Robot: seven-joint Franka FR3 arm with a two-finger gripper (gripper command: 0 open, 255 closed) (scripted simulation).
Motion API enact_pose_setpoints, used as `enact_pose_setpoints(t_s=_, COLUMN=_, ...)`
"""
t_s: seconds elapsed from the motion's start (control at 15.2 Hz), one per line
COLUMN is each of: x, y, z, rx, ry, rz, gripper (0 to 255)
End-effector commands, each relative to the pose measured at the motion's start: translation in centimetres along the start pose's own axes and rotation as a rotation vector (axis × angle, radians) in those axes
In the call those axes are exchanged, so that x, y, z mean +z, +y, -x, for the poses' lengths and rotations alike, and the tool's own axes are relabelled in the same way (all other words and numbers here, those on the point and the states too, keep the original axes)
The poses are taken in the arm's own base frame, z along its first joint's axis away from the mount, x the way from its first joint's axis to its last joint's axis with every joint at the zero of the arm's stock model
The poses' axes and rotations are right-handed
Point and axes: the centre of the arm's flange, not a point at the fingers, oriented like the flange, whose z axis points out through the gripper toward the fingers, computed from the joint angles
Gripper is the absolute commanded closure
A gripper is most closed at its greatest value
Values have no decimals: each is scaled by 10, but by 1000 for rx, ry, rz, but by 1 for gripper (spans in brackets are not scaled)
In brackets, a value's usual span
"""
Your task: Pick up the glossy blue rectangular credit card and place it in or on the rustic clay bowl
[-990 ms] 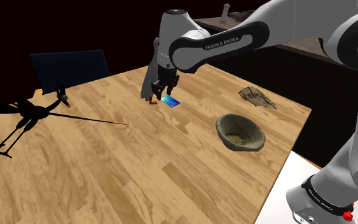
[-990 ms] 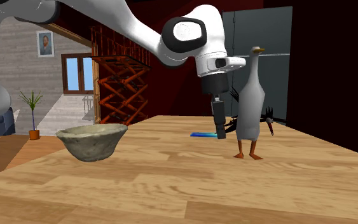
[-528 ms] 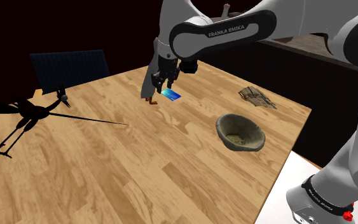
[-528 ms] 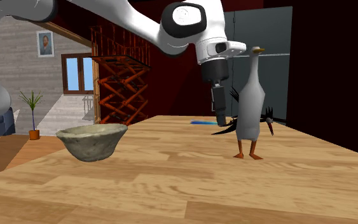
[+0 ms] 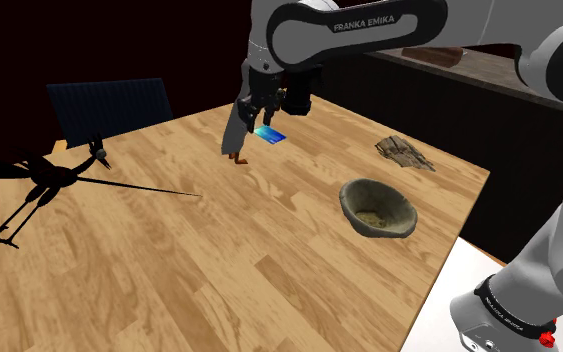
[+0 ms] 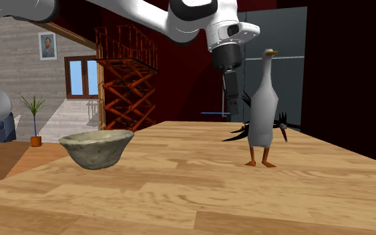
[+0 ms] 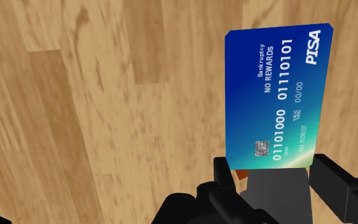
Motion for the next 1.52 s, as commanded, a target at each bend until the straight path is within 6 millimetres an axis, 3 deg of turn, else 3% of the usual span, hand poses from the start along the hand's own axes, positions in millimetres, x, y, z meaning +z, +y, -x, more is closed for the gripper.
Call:
enact_pose_setpoints(t_s=0.0, x=-11, y=-1, z=-1, rx=0, ry=0, rz=0, gripper=255)
enact_pose_setpoints(t_s=0.26, x=-28, y=0, z=-3, rx=0, ry=0, rz=0, gripper=255)
enact_pose_setpoints(t_s=1.45, x=-70, y=56, z=224, rx=0, ry=0, rz=0, gripper=255)
